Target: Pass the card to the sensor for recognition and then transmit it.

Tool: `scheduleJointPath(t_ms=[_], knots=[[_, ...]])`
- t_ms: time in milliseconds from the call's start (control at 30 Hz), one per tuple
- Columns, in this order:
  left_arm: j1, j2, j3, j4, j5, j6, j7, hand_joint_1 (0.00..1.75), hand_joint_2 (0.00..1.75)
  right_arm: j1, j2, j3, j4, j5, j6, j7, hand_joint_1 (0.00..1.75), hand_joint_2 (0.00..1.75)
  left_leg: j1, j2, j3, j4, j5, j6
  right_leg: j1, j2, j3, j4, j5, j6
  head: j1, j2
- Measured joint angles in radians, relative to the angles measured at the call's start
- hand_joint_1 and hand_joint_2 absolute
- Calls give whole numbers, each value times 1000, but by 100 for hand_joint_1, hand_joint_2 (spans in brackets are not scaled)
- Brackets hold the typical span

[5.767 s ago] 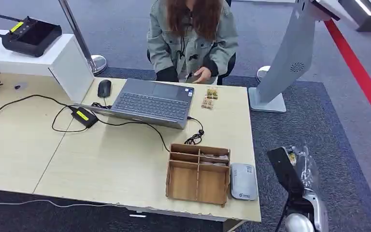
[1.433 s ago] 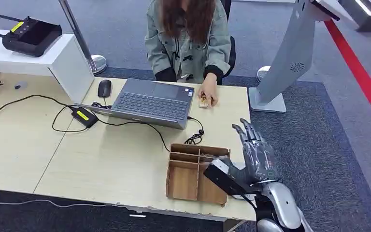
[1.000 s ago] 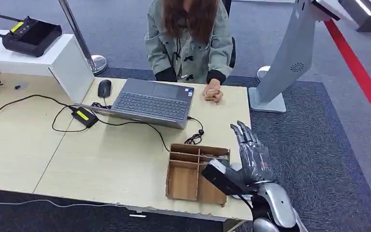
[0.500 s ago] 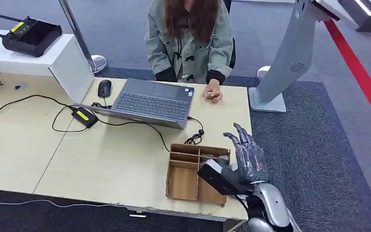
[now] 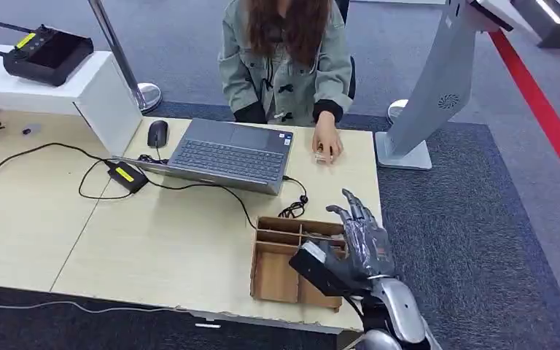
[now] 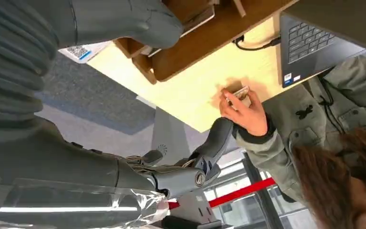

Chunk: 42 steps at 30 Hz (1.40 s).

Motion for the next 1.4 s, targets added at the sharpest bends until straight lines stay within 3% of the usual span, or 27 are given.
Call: scheduleJointPath(t_ms=[733, 1100, 1400], knots=[[0, 0, 0, 0, -2, -5, -4, 0, 0, -14, 35, 23, 77, -21, -39, -9, 79, 175, 0, 0, 0, 0, 0, 0, 0, 0, 0, 0, 0, 0, 0, 0], [0, 0, 0, 0, -2, -3, -6, 0, 0, -14, 35, 33, 79, -35, -16, 17, 84, 175, 0, 0, 0, 0, 0, 0, 0, 0, 0, 0, 0, 0, 0, 0], [0, 0, 0, 0, -2, -2, -8, 0, 0, -14, 35, 40, 79, -45, -15, 28, 98, 175, 0, 0, 0, 0, 0, 0, 0, 0, 0, 0, 0, 0, 0, 0]])
